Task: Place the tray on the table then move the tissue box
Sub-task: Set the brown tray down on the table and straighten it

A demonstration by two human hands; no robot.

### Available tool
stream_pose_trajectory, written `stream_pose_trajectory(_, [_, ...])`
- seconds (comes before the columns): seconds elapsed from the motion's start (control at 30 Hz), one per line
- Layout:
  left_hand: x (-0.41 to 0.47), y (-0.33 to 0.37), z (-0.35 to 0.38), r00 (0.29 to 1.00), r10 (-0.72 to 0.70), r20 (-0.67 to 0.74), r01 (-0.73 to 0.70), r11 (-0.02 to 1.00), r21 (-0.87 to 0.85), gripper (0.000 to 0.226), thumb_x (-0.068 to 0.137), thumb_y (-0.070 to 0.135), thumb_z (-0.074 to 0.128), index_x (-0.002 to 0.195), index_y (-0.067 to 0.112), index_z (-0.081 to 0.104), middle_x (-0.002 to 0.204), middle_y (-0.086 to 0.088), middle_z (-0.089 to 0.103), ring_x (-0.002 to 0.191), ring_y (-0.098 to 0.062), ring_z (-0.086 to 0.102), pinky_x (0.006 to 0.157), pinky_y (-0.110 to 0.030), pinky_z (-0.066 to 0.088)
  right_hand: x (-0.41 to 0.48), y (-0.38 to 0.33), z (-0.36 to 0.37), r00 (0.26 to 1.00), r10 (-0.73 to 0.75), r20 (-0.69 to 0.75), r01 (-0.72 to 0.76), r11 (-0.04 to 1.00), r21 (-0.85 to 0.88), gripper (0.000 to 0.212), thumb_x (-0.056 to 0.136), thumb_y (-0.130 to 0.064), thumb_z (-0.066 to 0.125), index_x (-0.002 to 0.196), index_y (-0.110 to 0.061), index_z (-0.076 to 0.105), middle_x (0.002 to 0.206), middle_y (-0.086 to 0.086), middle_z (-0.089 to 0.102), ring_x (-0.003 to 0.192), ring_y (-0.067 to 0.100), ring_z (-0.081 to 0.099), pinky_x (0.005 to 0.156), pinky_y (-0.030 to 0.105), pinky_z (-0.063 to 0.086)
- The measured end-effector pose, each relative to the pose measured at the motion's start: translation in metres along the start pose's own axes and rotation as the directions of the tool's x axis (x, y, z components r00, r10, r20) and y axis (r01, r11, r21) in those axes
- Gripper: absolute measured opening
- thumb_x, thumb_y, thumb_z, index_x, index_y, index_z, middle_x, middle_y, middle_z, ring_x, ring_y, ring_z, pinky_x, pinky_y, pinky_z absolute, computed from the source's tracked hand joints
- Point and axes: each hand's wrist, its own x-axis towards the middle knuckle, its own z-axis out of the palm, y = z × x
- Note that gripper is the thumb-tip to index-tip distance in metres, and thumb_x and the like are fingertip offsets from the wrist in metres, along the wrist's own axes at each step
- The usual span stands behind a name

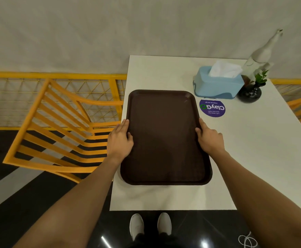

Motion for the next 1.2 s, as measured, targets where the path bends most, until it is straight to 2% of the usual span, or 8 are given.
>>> stream_pose_trajectory(0.5, [0.029, -0.002, 0.001, 0.999, -0.038, 0.016, 0.038, 0.999, -0.002, 0.057, 0.102, 0.022, 0.047, 0.158, 0.016, 0.035, 0.159, -0.005, 0.042, 0.147, -0.027, 0.038, 0.118, -0.046, 0.036, 0.028, -0.012, -0.001, 0.999, 0.029, 0.013, -0.028, 0.999, -0.033, 0.057, 0.107, -0.047, 0.025, 0.160, -0.028, 0.016, 0.129, 0.012, 0.065, 0.113, 0.035, 0.065, 0.106, 0.056, 0.039])
stream_pose_trajectory(1.2, [0.038, -0.004, -0.002, 0.998, -0.068, 0.015, 0.069, 0.993, -0.095, 0.058, 0.103, 0.022, 0.049, 0.158, 0.019, 0.034, 0.157, -0.005, 0.045, 0.145, -0.025, 0.040, 0.114, -0.043, 0.042, 0.039, -0.017, -0.003, 1.000, -0.005, 0.017, 0.006, 0.999, -0.040, 0.058, 0.107, -0.048, 0.024, 0.160, -0.027, 0.014, 0.125, 0.012, 0.067, 0.111, 0.033, 0.066, 0.107, 0.056, 0.040])
